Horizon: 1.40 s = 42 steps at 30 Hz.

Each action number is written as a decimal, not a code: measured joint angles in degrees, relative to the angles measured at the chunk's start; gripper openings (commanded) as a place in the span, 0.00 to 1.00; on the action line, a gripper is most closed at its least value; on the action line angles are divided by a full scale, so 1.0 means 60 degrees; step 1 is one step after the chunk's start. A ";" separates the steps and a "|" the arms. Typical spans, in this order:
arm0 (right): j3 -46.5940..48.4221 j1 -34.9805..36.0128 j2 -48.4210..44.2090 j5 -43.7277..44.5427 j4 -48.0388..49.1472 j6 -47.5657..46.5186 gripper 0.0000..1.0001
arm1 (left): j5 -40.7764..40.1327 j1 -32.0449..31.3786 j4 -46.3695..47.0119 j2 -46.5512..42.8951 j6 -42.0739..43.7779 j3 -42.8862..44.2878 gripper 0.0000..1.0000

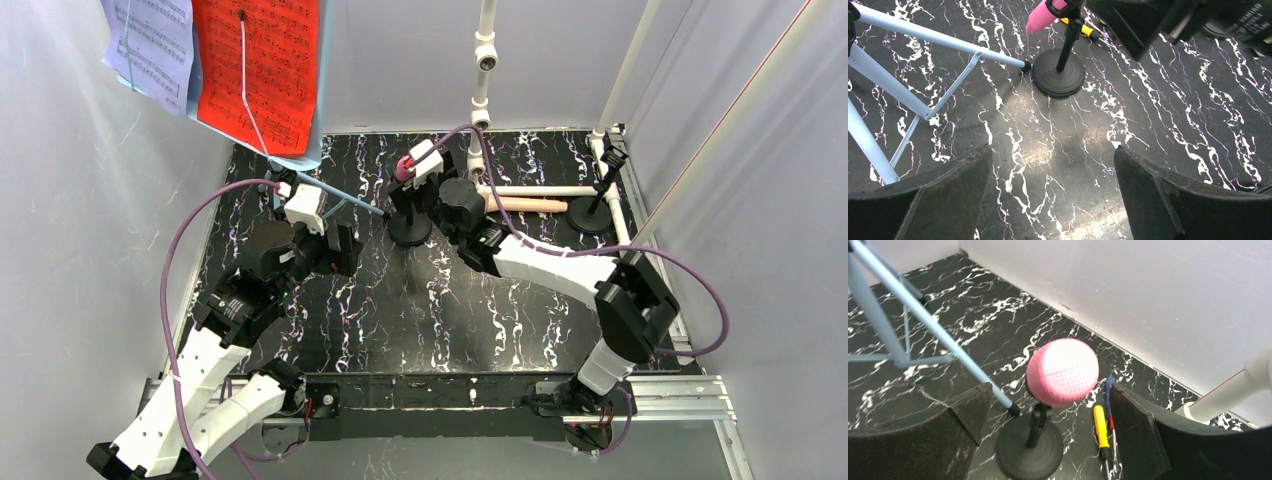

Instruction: Pack up the instrument practice props

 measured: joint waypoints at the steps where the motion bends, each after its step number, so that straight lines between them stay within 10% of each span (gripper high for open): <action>1: 0.0098 0.0000 0.0175 0.0095 0.0193 -0.0015 0.92 | 0.0011 0.0000 0.0000 -0.0004 -0.0004 0.0000 0.92; 9: 0.0965 -0.0022 0.1621 0.0911 0.1337 -0.0229 0.75 | 0.0080 0.0055 0.0004 -0.0004 -0.0004 0.0000 0.97; 20: 0.0823 -0.0095 0.1891 0.0965 0.1982 -0.0055 0.21 | 0.0219 0.0131 0.0004 -0.0004 -0.0007 0.0000 0.98; 42: -0.3340 0.0200 -0.3257 -0.1239 0.0801 0.1377 0.13 | 0.2801 0.0182 0.0259 0.0583 -0.0273 -0.0007 0.92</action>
